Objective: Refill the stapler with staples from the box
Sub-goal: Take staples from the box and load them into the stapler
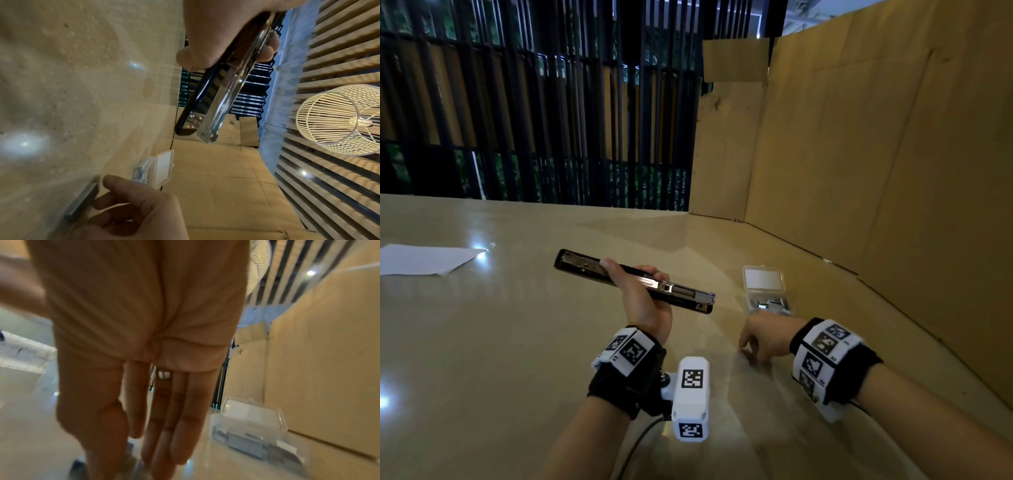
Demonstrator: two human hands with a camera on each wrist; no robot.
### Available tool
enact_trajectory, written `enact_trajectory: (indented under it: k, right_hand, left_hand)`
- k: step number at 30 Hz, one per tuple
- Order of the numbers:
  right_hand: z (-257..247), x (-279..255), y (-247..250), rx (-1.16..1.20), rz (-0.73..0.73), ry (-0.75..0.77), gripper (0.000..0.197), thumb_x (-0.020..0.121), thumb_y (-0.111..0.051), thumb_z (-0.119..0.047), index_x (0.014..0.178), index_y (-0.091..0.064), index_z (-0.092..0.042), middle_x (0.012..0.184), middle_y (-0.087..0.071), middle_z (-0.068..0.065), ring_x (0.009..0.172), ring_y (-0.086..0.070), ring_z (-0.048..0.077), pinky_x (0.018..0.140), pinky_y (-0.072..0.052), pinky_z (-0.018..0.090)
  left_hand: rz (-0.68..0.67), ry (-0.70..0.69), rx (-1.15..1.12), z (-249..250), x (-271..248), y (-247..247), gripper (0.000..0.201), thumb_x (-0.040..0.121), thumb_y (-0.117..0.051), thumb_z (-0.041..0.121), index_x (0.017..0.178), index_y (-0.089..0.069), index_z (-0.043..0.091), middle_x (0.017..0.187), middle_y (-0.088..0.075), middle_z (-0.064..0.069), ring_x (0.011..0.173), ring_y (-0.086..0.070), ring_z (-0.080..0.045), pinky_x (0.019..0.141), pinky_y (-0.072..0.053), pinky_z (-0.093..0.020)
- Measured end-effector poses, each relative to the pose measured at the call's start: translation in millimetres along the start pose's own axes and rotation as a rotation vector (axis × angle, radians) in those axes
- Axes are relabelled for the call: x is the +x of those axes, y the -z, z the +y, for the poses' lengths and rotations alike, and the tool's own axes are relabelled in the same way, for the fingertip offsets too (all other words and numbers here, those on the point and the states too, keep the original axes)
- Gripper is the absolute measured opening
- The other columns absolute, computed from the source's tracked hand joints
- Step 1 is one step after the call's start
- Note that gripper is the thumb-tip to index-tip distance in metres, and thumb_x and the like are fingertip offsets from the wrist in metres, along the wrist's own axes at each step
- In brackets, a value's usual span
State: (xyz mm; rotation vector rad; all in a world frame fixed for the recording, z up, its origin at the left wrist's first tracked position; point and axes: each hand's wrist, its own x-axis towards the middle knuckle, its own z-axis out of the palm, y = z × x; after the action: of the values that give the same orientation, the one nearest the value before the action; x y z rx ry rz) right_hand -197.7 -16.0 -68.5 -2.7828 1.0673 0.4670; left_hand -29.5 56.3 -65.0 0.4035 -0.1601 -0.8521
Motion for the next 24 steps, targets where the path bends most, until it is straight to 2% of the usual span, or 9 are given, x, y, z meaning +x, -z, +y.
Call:
enact_trajectory:
  k: [3,4,6,11,15,17,20,22,24]
  right_hand:
    - [1.9,-2.1,0.0,0.129,0.029,-0.103,0.026,0.085,-0.058,-0.011,0.11,-0.063,-0.003,0.108,-0.067,0.013,0.094,-0.065,0.027,0.071,-0.05,0.026]
    - [1.6,-2.0,-1.5,0.152,0.061,-0.13,0.019,0.088,-0.055,-0.016,0.095,-0.066,-0.002,0.095,-0.068,0.014,0.081,-0.066,0.027,0.063,-0.049,0.026]
    - [-1.6,-0.7,-5.1,0.134,0.066,-0.195,0.03,0.088,-0.056,-0.027,0.068,-0.059,-0.005,0.072,-0.061,0.01,0.061,-0.059,0.023,0.056,-0.046,0.026]
    - [-19.1,4.3,-9.9,0.015,0.075,-0.176,0.021,0.085,-0.06,-0.013,0.096,-0.061,0.005,0.098,-0.064,0.022,0.072,-0.051,0.023,0.064,-0.042,0.031]
    - [-24.1,2.9,-7.1,-0.022,0.125,-0.175,0.019,0.084,-0.058,-0.011,0.098,-0.06,0.001,0.104,-0.062,0.019,0.093,-0.061,0.032,0.078,-0.049,0.036]
    - [-22.5,2.2,1.8,0.007,0.265,-0.21,0.016,0.083,-0.057,-0.011,0.093,-0.062,0.0,0.101,-0.065,0.018,0.092,-0.063,0.032,0.076,-0.051,0.037]
    - [-22.4,-0.4,18.7,0.192,0.636,-0.24,0.016,0.084,-0.053,-0.014,0.084,-0.063,-0.002,0.083,-0.066,0.013,0.077,-0.063,0.027,0.068,-0.052,0.036]
    - [-29.1,-4.6,25.4,0.319,0.867,-0.157,0.015,0.086,-0.053,-0.018,0.084,-0.064,-0.007,0.078,-0.06,0.004,0.072,-0.056,0.019,0.064,-0.046,0.031]
    - [-43.3,-12.2,28.3,0.35,0.962,0.024,0.014,0.087,-0.055,-0.018,0.088,-0.065,-0.008,0.08,-0.061,0.004,0.075,-0.054,0.018,0.067,-0.042,0.029]
  left_hand:
    - [-0.007,0.001,-0.001,-0.7,-0.7,-1.1,0.06,0.083,-0.031,0.069,0.058,-0.045,0.016,0.045,-0.048,0.007,0.041,-0.048,-0.007,0.062,-0.043,-0.022]
    - [-0.009,0.002,-0.002,-0.8,-0.8,-1.2,0.06,0.083,-0.031,0.069,0.058,-0.045,0.016,0.045,-0.048,0.007,0.041,-0.048,-0.008,0.062,-0.043,-0.022]
    - [-0.009,0.005,-0.005,-1.5,-0.6,-0.4,0.06,0.083,-0.032,0.069,0.058,-0.045,0.016,0.045,-0.048,0.007,0.042,-0.048,-0.008,0.062,-0.043,-0.021]
    - [-0.011,0.019,-0.001,-4.1,0.3,2.0,0.06,0.082,-0.033,0.07,0.059,-0.046,0.016,0.048,-0.048,0.006,0.043,-0.048,-0.008,0.063,-0.044,-0.021]
    - [-0.011,0.018,-0.006,-4.1,0.1,1.3,0.06,0.082,-0.033,0.07,0.058,-0.045,0.016,0.046,-0.048,0.007,0.041,-0.048,-0.008,0.062,-0.044,-0.021]
    - [-0.019,0.009,-0.003,-4.2,0.0,0.1,0.06,0.083,-0.032,0.069,0.057,-0.045,0.016,0.045,-0.048,0.007,0.041,-0.048,-0.008,0.061,-0.044,-0.02]
    - [-0.031,0.003,0.023,-4.5,-0.8,0.6,0.06,0.083,-0.03,0.069,0.058,-0.044,0.017,0.045,-0.047,0.007,0.042,-0.046,-0.008,0.06,-0.042,-0.02]
    - [-0.039,0.006,0.051,-5.4,-1.2,1.4,0.061,0.083,-0.028,0.07,0.058,-0.043,0.017,0.046,-0.045,0.006,0.045,-0.044,-0.009,0.06,-0.041,-0.02]
    - [-0.046,0.002,0.067,-6.3,-2.0,1.2,0.06,0.084,-0.027,0.069,0.058,-0.042,0.016,0.047,-0.044,0.006,0.046,-0.043,-0.01,0.058,-0.041,-0.02]
